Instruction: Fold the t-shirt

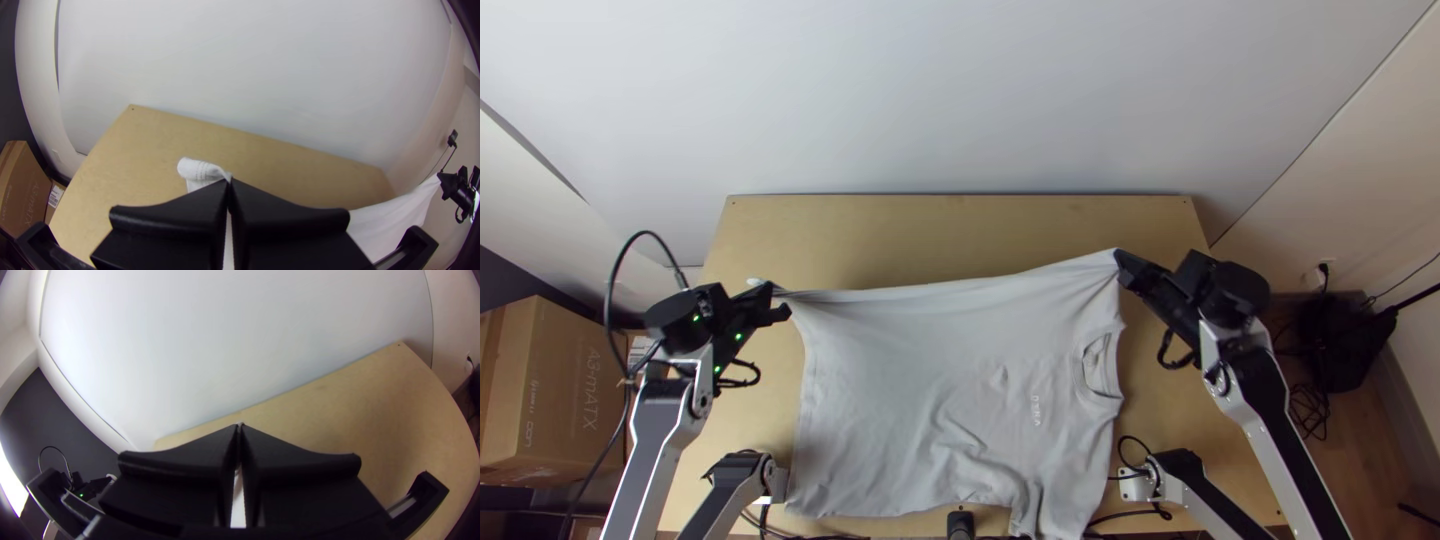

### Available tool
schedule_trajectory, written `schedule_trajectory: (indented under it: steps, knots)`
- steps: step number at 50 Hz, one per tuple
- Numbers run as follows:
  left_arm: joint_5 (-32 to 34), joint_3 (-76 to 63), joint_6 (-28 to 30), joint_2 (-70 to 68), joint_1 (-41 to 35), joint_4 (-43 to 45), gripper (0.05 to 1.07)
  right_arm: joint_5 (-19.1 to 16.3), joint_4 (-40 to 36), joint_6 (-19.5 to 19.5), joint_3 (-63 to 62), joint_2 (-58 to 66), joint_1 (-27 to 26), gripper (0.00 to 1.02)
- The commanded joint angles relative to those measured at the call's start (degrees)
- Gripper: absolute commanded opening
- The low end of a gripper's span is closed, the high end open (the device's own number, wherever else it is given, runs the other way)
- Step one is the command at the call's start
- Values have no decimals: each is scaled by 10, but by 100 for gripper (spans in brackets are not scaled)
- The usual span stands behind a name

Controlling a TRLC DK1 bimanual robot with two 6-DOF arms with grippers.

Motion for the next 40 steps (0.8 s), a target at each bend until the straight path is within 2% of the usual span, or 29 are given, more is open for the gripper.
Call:
schedule_trajectory:
  steps: [1,10,27,40]
  knots:
    - [-1,-10,10,75,-3,68,8,5,51,14,-4,68,-1,2]
    - [-1,36,10,249,0,145,8,6,103,6,24,200,-9,2]
    - [8,228,7,490,8,160,8,12,124,-12,166,441,-41,2]
    - [8,358,6,620,10,159,8,21,123,-17,267,557,-42,2]
